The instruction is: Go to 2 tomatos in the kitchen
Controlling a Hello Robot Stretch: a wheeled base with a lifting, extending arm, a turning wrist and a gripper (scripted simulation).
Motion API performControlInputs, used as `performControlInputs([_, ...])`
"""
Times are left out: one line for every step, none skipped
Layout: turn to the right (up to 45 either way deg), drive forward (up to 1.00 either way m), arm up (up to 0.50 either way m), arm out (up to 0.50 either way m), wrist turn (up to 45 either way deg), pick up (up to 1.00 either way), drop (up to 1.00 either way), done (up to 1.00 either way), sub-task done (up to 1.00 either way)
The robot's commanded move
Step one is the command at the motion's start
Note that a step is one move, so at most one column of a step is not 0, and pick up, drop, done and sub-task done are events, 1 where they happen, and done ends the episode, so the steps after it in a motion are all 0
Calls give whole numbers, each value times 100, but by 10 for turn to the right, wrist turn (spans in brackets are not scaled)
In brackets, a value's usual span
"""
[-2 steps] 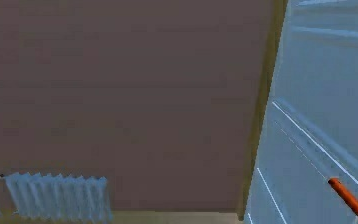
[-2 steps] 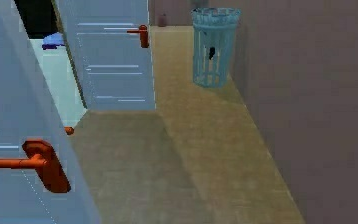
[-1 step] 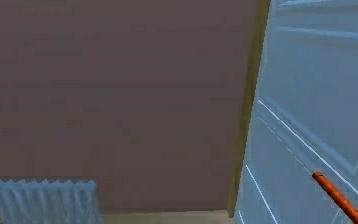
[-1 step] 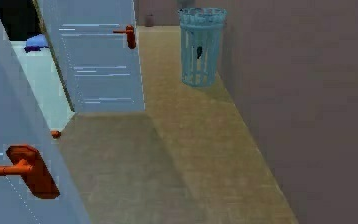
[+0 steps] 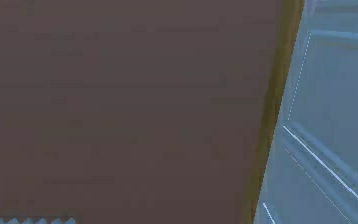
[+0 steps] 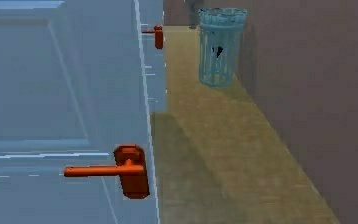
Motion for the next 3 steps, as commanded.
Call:
performControlInputs([-450, 0, 0, 0, 0, 0, 0, 0, 0])
performControlInputs([-330, 0, 0, 0, 0, 0, 0, 0, 0])
performControlInputs([0, 75, 0, 0, 0, 0, 0, 0, 0])
